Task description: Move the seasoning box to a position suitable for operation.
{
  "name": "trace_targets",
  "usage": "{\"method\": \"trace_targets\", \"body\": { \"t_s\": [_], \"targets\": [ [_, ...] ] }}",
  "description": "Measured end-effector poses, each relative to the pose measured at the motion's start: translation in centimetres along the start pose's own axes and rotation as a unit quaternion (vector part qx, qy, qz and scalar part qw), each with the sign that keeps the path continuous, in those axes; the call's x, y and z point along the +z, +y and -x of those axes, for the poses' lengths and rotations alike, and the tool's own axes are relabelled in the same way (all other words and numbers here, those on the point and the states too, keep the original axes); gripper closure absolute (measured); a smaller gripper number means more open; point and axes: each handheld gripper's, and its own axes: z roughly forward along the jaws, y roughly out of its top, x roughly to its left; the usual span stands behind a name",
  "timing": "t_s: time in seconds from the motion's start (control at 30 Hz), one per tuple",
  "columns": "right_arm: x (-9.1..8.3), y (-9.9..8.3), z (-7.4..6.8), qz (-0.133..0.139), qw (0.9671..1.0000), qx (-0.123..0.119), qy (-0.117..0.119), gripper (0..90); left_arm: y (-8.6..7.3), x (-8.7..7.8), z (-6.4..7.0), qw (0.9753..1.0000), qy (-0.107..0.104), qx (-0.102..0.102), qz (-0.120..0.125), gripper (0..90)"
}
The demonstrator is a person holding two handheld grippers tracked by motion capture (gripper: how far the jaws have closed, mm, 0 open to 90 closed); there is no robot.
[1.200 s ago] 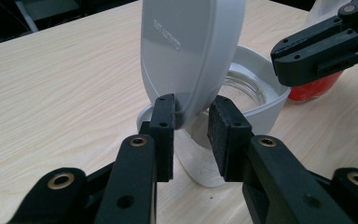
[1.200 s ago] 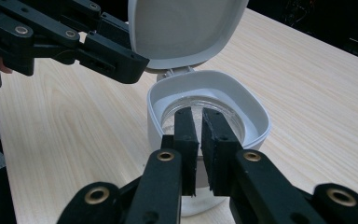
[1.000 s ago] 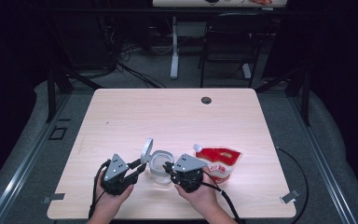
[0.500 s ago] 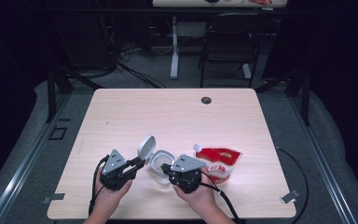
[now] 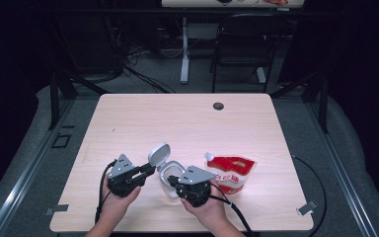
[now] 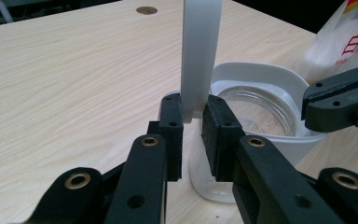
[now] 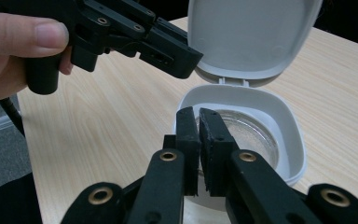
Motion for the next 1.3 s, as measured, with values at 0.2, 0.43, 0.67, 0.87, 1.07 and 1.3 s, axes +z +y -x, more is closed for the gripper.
{"method": "trace_targets", "body": {
  "t_s": [0.2,0.43,0.67,0.87,1.07,1.3],
  "targets": [
    [-0.1,0.0,-0.1,0.000,1.0000,-0.002,0.000,87.4,0.2,0.3,-0.1,1.0000,-0.004,0.002,-0.003,78.9],
    [-0.1,0.0,-0.1,0.002,1.0000,-0.003,-0.002,86.6,0.4,0.7,-0.1,1.0000,-0.004,0.001,0.000,78.9],
    [-0.8,0.0,0.1,0.008,0.9998,-0.007,-0.018,85.3,0.3,0.8,-0.2,1.0000,-0.005,0.005,0.001,78.8],
    [-2.6,0.1,0.8,0.014,0.9996,-0.010,-0.022,83.9,0.4,0.9,-0.4,0.9999,-0.009,0.005,0.000,78.7],
    [-4.4,-0.1,1.4,0.018,0.9995,-0.005,-0.027,82.5,0.8,1.7,-0.6,1.0000,-0.003,-0.002,0.004,78.3],
    [-6.3,-0.7,1.9,0.026,0.9993,-0.004,-0.027,80.5,0.8,1.9,-0.7,1.0000,-0.003,-0.003,0.008,78.0]
  ]
}}
